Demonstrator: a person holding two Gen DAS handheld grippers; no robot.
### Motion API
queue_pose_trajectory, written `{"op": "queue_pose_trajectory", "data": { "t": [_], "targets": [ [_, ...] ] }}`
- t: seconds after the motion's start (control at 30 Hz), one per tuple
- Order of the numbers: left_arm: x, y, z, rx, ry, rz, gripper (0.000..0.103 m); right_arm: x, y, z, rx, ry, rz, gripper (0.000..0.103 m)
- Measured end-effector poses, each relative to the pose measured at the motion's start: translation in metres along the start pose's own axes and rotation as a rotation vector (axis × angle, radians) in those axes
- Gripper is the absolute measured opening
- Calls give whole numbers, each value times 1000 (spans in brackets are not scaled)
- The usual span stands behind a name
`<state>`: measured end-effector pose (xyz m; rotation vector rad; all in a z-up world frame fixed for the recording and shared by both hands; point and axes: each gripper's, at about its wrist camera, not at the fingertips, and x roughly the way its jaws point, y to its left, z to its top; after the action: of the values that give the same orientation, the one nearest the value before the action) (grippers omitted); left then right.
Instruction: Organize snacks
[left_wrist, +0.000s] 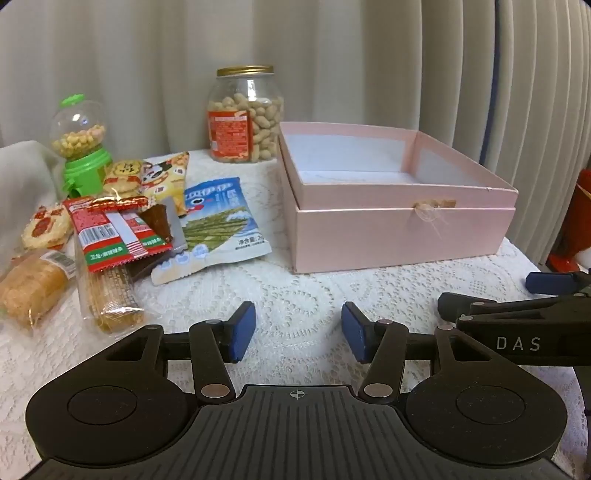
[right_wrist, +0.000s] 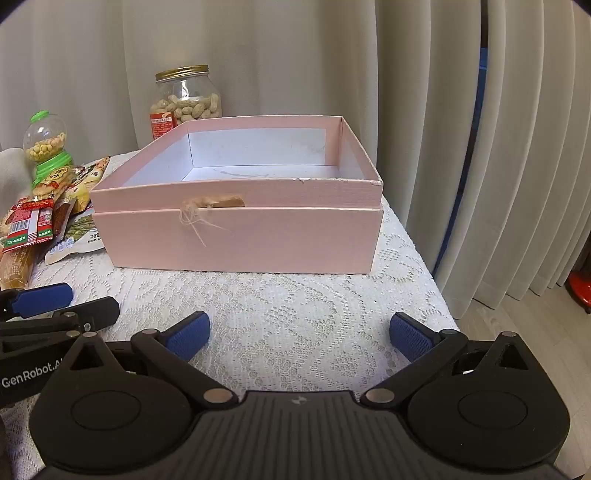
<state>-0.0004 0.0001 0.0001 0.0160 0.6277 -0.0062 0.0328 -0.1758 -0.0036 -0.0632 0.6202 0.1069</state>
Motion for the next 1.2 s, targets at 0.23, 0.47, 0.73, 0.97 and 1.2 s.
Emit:
{"op": "queue_pose_trajectory", "data": {
  "t": [0.23,0.47,0.73,0.97,1.2],
  "targets": [
    [0,1,0,-4,7,-3,58,0,0,0,0,0,0,103],
    [0,0,0,-1,7,-1,58,0,0,0,0,1,0,103],
    [0,0,0,0,7,0,58,0,0,0,0,1,0,103],
    [0,-1,-1,-2,8,-1,58,1,0,0,0,1,0,103],
    [-1,-1,-1,1,8,1,58,1,0,0,0,1,0,103]
  ]
}}
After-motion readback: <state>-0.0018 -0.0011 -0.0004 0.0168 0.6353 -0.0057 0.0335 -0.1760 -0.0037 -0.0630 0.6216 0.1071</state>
